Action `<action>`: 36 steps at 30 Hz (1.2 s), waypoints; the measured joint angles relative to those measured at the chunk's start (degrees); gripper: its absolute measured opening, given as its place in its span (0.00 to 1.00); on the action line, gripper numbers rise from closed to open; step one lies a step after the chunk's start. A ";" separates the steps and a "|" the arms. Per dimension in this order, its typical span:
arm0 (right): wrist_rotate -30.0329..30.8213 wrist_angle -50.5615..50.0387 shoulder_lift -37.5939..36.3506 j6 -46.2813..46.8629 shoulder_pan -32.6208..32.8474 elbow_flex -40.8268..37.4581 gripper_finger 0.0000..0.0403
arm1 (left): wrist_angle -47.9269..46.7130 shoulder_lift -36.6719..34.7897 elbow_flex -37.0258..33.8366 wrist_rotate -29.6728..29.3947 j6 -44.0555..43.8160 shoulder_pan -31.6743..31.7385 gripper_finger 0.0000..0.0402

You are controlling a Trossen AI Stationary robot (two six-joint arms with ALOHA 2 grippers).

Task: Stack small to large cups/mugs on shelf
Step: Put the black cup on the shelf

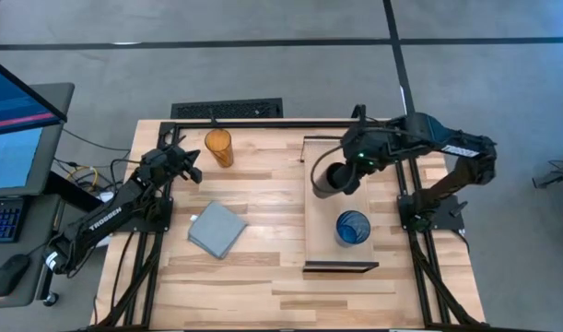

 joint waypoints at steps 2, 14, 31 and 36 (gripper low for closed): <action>-0.15 0.16 -1.93 1.67 0.02 -3.28 0.01 | 0.00 0.00 0.00 0.00 -0.08 0.00 0.00; -4.39 0.20 -7.04 6.11 0.02 -12.22 0.01 | 0.02 0.00 0.00 -0.02 -0.16 0.00 0.00; -6.88 0.19 -6.01 4.62 0.02 -14.53 0.06 | 0.06 0.00 0.00 -0.05 -0.27 0.00 0.00; -7.08 0.21 -6.05 5.58 0.01 -14.53 0.07 | 0.07 -0.02 0.00 -0.02 -0.29 0.02 0.00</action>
